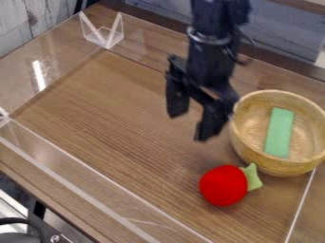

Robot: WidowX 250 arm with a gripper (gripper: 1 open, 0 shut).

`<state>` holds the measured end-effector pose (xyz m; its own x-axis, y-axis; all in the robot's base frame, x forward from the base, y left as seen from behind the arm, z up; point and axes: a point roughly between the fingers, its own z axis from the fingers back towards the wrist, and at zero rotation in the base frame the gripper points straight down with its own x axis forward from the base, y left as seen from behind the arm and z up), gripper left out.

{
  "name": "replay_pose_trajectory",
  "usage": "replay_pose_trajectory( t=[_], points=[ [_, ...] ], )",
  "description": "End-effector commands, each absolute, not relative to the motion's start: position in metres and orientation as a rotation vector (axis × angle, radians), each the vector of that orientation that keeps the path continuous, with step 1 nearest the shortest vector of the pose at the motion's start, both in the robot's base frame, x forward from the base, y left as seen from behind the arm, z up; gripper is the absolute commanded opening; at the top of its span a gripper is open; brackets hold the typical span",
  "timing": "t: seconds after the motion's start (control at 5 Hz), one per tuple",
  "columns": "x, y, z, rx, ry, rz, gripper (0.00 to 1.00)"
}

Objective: Move the red object to the left side of the table

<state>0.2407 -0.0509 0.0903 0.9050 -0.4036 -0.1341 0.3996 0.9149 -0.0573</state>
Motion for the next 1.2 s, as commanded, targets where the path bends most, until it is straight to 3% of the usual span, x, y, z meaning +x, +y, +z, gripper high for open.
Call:
replay_pose_trajectory(
  t=[0.0, 0.4, 1.0],
  points=[
    [0.228, -0.075, 0.094, -0.033, 0.077, -0.582, 1.00],
    [0.219, -0.088, 0.078, -0.035, 0.014, -0.691, 1.00],
    [0.225, -0.085, 0.060, -0.025, -0.060, -0.686, 1.00]
  ],
)
